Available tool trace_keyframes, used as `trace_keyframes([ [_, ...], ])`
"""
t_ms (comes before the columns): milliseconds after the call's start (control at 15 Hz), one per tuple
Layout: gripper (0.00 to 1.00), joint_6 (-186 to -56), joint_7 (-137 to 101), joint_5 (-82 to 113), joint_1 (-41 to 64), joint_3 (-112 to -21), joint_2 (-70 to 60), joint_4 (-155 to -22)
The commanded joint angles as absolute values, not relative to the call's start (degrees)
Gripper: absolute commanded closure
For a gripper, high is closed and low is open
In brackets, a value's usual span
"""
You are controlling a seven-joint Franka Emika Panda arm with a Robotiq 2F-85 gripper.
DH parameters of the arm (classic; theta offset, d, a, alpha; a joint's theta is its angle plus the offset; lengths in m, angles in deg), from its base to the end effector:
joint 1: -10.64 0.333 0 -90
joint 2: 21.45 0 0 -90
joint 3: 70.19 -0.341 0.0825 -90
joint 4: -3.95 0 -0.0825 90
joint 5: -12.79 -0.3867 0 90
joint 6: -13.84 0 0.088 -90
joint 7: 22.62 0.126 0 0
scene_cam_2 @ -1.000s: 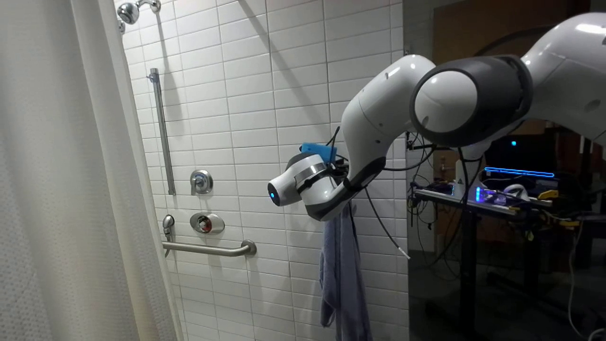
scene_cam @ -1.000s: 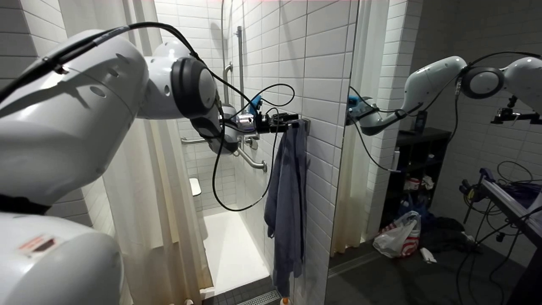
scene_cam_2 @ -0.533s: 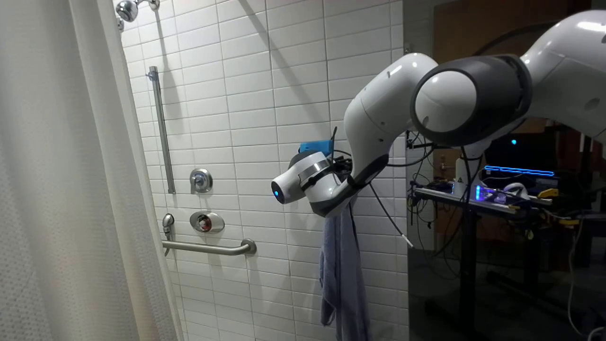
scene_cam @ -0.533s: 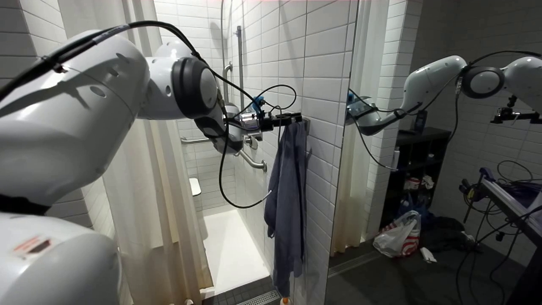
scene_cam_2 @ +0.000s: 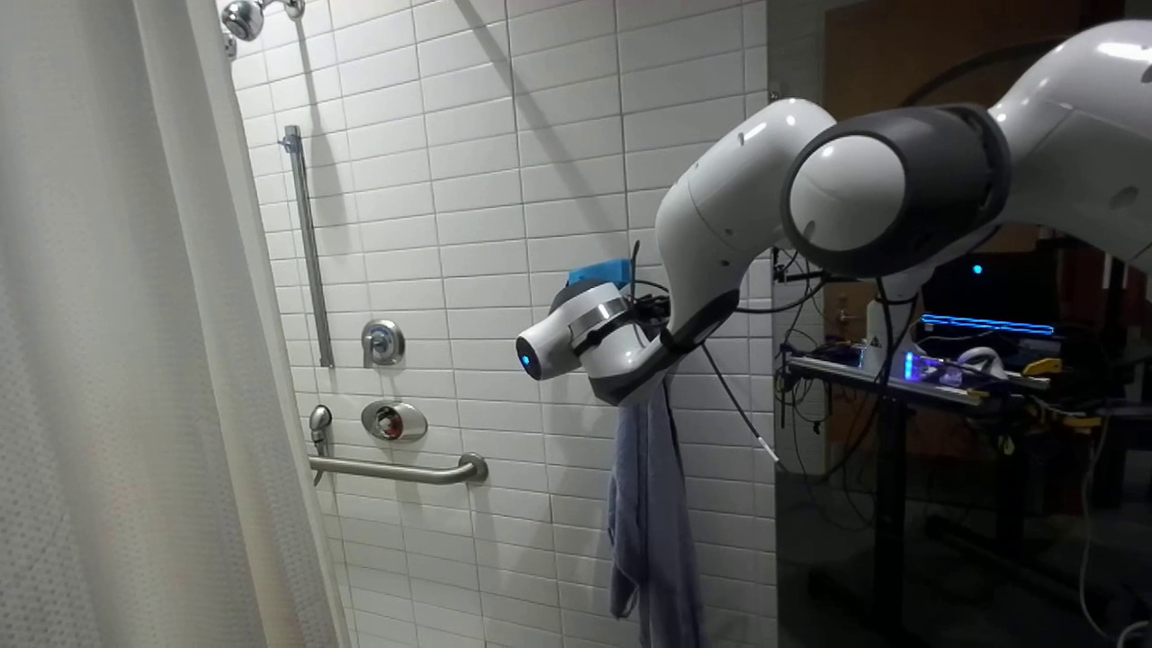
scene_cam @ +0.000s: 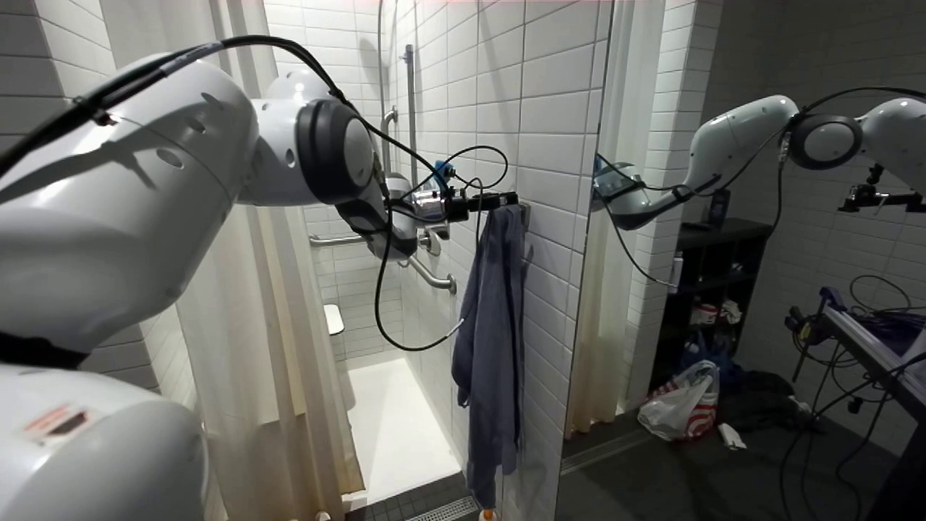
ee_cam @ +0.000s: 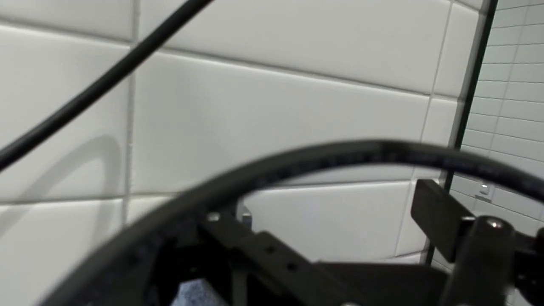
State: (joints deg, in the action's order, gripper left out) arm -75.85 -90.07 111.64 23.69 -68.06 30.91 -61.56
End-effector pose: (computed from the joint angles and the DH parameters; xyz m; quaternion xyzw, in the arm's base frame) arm 0.7960 0.0383 0.3484 0.3640 0.5327 -0.4912 0.5853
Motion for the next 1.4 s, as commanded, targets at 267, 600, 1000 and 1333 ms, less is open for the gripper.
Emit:
trace_keyframes([
  [267, 0.0, -90.78, -91.16, 115.42, 24.04, -69.57, 28.35, -64.69],
  [600, 0.0, -90.03, -91.63, 114.2, 23.88, -68.51, 30.55, -62.18],
  [1000, 0.0, -87.82, -91.37, 112.35, 24.19, -69.0, 31.09, -62.11],
  [1333, 0.0, -83.26, -94.26, 107.11, 24.71, -69.78, 36.19, -54.17],
])
